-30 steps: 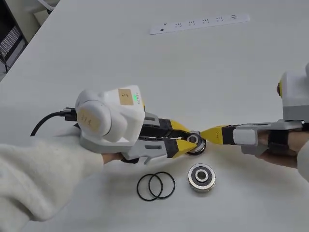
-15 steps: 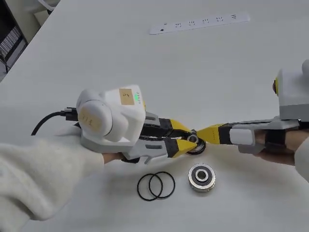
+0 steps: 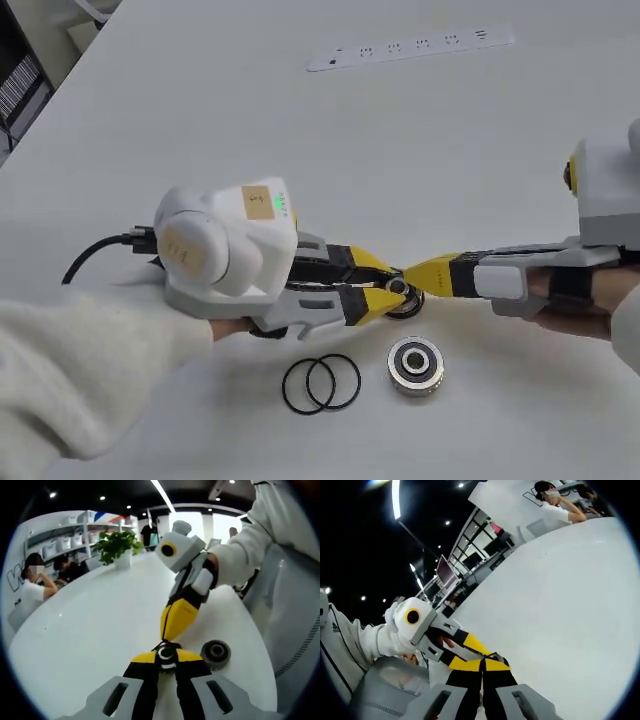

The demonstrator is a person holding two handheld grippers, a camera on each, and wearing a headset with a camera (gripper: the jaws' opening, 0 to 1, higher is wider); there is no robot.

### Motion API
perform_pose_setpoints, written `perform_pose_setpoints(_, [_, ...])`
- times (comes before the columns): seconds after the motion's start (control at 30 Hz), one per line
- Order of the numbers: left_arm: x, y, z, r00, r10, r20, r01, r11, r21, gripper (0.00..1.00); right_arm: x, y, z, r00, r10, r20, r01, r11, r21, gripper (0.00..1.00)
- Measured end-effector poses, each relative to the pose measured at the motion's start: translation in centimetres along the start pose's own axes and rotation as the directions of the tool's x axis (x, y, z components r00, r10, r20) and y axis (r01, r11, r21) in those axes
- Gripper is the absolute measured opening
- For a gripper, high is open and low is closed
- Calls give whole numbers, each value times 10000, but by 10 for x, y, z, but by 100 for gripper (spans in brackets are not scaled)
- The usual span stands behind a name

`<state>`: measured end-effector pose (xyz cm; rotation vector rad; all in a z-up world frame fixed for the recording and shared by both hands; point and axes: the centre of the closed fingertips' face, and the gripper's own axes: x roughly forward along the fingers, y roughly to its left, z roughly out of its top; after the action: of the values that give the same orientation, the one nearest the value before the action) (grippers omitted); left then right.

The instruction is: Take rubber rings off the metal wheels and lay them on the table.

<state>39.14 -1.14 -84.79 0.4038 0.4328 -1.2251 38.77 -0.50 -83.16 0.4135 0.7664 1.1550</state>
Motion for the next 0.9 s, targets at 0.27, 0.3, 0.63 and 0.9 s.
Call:
perform_pose_setpoints(0.27, [0,0,0,10000,29,57,-29,10000,-38,12,2,5,5,9996,215,203,-219,9995,234,0])
perform_pose_setpoints(0.3, [0,0,0,10000,30,65,-30,10000,-38,12,2,7,8,9989,322,353,-336,9987,378,0])
perform_pose_setpoints(0.63, [1,1,1,9998,184,126,-173,9964,-824,13,-2,-2,12,9990,-139,432,123,9992,371,0])
perform_pose_setpoints(0.9, [-3,-1,1,9996,275,-70,-282,9849,-1710,17,-4,-7,8,9954,-904,-328,900,9958,-135,0])
